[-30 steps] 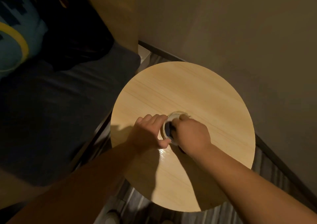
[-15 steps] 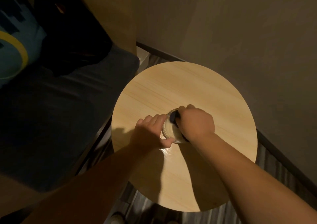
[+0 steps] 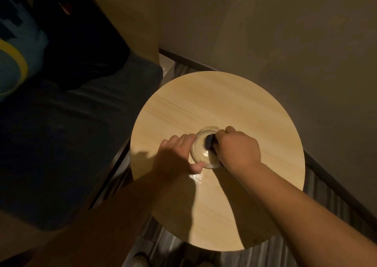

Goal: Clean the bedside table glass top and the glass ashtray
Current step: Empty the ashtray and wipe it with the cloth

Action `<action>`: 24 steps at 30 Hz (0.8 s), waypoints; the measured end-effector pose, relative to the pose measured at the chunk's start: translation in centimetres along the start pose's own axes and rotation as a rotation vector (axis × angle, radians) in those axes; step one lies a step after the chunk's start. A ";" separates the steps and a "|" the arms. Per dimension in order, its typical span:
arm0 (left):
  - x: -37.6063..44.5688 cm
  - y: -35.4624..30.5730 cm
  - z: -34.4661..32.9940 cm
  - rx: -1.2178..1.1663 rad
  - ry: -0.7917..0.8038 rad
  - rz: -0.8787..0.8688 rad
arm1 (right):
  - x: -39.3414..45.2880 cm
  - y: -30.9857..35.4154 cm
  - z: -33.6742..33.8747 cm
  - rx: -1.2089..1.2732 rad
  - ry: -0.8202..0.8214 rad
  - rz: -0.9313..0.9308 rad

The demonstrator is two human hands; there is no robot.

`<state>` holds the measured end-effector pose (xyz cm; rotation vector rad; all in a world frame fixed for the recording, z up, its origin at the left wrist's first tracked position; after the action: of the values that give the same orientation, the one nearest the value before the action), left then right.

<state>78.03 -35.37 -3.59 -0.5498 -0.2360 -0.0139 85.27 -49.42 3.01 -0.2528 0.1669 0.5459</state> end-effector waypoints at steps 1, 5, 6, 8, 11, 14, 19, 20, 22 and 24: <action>0.0 0.0 -0.1 0.016 -0.015 -0.012 | -0.7 0.3 0.0 -0.004 0.035 0.050; 0.3 0.0 -0.2 0.011 -0.045 -0.029 | -1.0 2.2 0.3 0.056 0.041 0.203; 0.3 0.0 -0.2 0.008 -0.046 -0.035 | -0.3 2.1 0.5 0.060 0.010 0.173; 0.2 0.0 -0.1 -0.003 -0.039 -0.013 | 1.1 1.6 0.9 0.043 -0.007 0.101; 0.4 0.0 -0.1 -0.019 -0.028 0.027 | 1.0 0.3 1.3 -0.023 0.059 0.040; 0.4 0.0 -0.1 0.012 -0.026 0.008 | -1.0 0.5 0.8 -0.015 0.184 0.206; 0.6 0.0 0.0 -0.006 0.013 0.032 | 2.0 1.7 1.6 0.018 0.068 0.191; 0.6 -0.1 0.0 -0.015 0.016 0.070 | 2.5 1.6 1.4 -0.011 0.042 0.137; 0.8 -0.2 0.1 -0.026 0.026 0.122 | 2.5 0.6 1.1 -0.055 0.019 0.048; 0.8 -0.2 0.1 -0.016 0.026 0.108 | 1.7 -0.1 0.8 -0.066 0.014 -0.010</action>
<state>78.78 -35.45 -3.28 -0.5771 -0.1812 0.0815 86.81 -48.44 3.39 -0.3217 0.1609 0.5404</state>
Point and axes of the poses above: each hand's wrist, its own x-axis towards the middle knuckle, its own z-axis out of the back of the hand, y = z × x, the point moved 2 cm from there along x, towards the middle knuckle, and after that the axes turned 7 degrees about -x, right-handed, at the moved point
